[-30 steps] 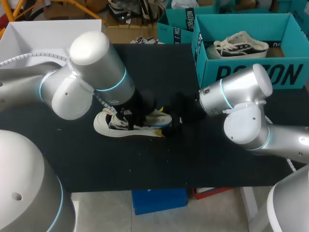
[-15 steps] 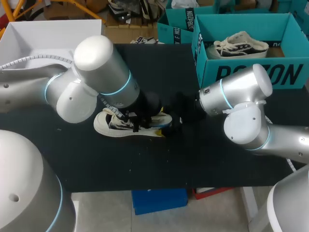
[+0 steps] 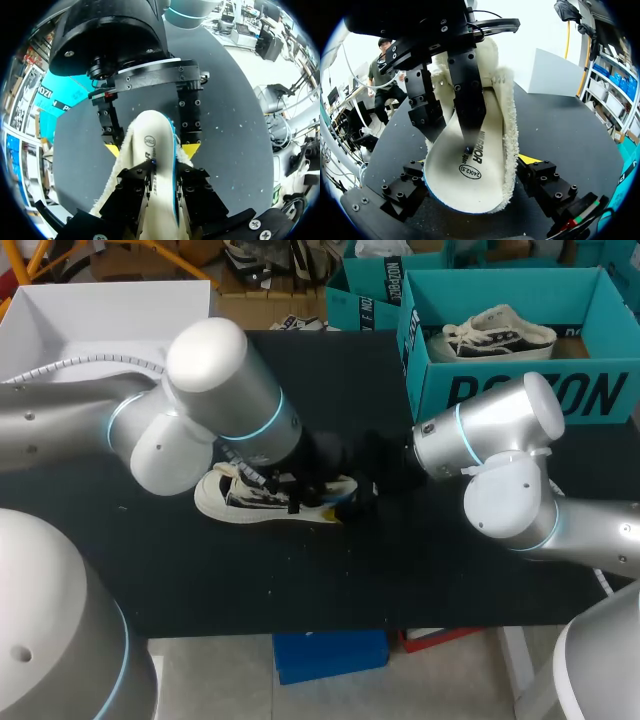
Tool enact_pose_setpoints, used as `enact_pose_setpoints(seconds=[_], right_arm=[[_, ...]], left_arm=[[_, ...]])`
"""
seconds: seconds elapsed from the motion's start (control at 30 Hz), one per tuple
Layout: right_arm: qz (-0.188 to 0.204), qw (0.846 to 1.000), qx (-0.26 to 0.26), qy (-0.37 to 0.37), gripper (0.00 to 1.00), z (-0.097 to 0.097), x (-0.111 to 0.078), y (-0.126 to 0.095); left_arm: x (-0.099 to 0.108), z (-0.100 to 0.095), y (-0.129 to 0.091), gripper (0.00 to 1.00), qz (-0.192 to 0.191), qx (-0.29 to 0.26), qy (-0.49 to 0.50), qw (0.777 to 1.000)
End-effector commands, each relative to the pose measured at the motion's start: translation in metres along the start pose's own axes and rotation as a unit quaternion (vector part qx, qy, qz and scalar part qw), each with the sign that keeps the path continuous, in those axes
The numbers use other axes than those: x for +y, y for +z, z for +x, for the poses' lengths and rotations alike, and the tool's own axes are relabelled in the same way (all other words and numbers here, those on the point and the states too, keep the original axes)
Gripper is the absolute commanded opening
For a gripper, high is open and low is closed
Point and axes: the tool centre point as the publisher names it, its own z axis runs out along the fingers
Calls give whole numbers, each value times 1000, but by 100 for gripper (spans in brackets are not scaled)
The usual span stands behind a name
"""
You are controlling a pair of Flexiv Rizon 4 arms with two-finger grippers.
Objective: Take the shoe out of the shoebox, open the shoe tongue, remove and reinsert the insole, then place the shoe into the shoebox
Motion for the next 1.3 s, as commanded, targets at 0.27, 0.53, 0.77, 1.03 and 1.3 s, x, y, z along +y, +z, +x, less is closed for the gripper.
enact_pose_setpoints(seconds=[0.27, 0.53, 0.77, 1.03, 1.3], right_arm=[[0, 1000, 0, 0, 0, 0, 1, 1], [0, 1000, 0, 0, 0, 0, 1, 1], [0, 1000, 0, 0, 0, 0, 1, 1], [0, 1000, 0, 0, 0, 0, 1, 1], [0, 1000, 0, 0, 0, 0, 1, 1]], left_arm=[[-7, -1, 7, 0, 0, -9, 2, 1000], [-2, -5, -2, 0, 18, 22, -18, 999], [2, 3, -27, 0, 48, 60, -19, 997], [1, 15, -56, 0, 88, 104, -22, 990], [-5, 15, -93, 0, 132, 158, -65, 976]])
